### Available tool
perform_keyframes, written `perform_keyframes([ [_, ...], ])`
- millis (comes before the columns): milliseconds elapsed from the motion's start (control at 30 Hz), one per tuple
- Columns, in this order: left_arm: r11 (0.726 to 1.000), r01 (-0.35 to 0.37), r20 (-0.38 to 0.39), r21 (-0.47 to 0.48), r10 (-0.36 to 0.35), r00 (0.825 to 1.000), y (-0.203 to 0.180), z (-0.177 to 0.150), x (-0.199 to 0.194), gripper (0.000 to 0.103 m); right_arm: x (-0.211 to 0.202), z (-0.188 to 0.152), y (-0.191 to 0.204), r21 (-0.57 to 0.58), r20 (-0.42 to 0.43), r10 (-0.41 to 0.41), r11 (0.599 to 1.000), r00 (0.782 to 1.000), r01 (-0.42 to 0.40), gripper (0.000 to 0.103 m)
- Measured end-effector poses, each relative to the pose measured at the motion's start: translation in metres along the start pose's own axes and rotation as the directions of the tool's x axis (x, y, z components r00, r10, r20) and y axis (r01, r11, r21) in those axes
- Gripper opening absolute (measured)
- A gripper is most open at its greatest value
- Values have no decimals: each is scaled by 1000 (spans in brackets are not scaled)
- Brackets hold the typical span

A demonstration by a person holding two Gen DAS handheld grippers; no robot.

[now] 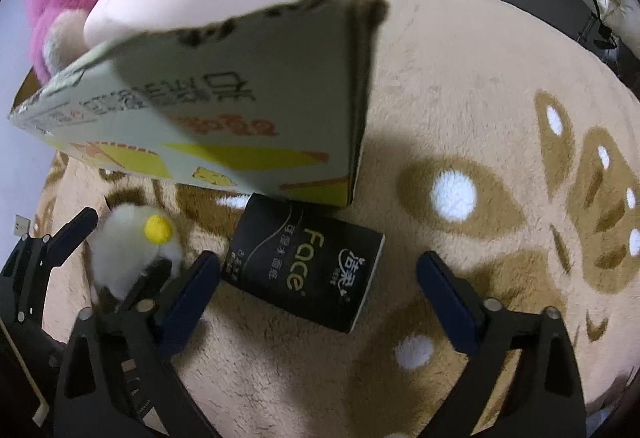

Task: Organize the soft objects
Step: 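Grasp the white chick plush with the left tool while the right tool reaches the Face box, then grasp the black Face box with the right tool while the left tool lifts the chick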

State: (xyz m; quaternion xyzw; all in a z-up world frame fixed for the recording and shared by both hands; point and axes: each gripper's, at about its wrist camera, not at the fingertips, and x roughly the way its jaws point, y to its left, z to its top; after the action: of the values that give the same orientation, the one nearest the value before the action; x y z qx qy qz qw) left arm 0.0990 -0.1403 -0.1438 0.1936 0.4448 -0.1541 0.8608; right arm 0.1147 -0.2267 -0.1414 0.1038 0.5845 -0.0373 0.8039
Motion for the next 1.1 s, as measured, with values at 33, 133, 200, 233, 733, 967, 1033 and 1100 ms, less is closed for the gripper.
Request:
perform_keyframes([
  [33, 1000, 4, 1, 5, -4, 1000, -1, 0, 0, 64, 2, -5, 4, 2, 1, 0, 1000, 1000, 0, 98],
  [133, 1000, 11, 7, 18, -11, 1000, -5, 0, -2, 58, 0, -8, 3, 13, 4, 8, 1000, 1000, -8, 95],
  [200, 1000, 22, 5, 19, -22, 1000, -6, -1, -2, 54, 0, -9, 3, 18, 5, 11, 1000, 1000, -11, 94],
  [233, 999, 27, 4, 17, -27, 1000, -5, -1, -1, 54, -2, -9, 2, 18, 4, 11, 1000, 1000, -11, 93],
  [733, 993, 101, -13, -61, -102, 995, 17, 4, 4, 52, -9, -7, -1, -20, 1, -39, 999, 999, 39, 74],
  [967, 992, 111, 5, -58, -110, 994, 23, 9, 10, 46, -16, 0, -4, -24, 28, 7, 1000, 1000, -6, 71],
  [1033, 989, 124, 7, -75, -124, 992, 26, 9, 9, 45, -21, 0, -2, -37, 45, 17, 999, 999, -15, 71],
  [1100, 987, 137, 12, -89, -136, 991, 31, 9, 9, 45, -25, -1, -1, -50, 56, 24, 999, 998, -21, 71],
])
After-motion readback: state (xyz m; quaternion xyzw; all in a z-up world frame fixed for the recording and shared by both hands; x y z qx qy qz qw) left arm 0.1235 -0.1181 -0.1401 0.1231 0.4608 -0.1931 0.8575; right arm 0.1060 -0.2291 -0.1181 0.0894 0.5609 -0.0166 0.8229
